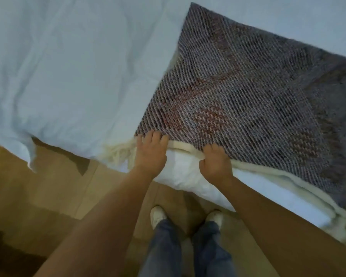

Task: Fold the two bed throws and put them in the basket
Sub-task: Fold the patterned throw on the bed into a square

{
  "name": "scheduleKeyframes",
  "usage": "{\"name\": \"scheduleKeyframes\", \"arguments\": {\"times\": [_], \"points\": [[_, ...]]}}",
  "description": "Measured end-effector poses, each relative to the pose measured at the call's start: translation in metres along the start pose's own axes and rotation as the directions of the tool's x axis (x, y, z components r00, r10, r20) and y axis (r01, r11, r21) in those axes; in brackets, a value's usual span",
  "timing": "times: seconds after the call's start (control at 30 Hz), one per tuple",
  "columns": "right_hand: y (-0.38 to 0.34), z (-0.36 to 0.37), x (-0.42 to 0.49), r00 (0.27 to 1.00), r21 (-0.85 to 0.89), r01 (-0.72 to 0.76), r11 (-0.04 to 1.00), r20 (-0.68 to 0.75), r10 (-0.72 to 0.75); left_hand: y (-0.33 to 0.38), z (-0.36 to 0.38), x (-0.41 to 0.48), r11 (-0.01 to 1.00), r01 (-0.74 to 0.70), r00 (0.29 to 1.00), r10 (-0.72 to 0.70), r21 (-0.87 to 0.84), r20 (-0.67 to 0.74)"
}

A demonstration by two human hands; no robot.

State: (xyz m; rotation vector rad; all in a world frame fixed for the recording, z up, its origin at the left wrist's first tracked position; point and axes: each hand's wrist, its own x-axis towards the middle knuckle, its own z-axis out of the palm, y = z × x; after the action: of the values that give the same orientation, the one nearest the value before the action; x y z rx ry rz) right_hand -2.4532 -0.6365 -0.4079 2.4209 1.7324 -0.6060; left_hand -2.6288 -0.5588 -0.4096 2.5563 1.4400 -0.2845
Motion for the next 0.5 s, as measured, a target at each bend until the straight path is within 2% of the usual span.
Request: {"name": "scheduleKeyframes", "arguments": {"times": [0.1,0.27,0.4,0.5], "points": [[0.037,-0.009,-0.013,0.988,0.014,-0.095,0.995,-0.121,0.096,0.041,0.002,0.011,0.989,-0.147,0.989,0.147,-0.003,0.030],[0.120,-0.014,-0.035,0.927,-0.017,-0.343,0.939,-0.168,0.336,0.113,0.008,0.027,0.916,-0.398,0.917,0.396,0.053,0.045],[0.173,-0.004,-0.056,0.895,-0.060,-0.442,0.895,-0.099,0.436,0.163,0.015,0.033,0.900,-0.433,0.898,0.427,0.046,0.105],[0.201,0.001,-0.059,0.913,-0.081,-0.408,0.909,-0.055,0.405,0.188,0.016,0.038,0.887,-0.459,0.887,0.455,0.051,0.072]]}}
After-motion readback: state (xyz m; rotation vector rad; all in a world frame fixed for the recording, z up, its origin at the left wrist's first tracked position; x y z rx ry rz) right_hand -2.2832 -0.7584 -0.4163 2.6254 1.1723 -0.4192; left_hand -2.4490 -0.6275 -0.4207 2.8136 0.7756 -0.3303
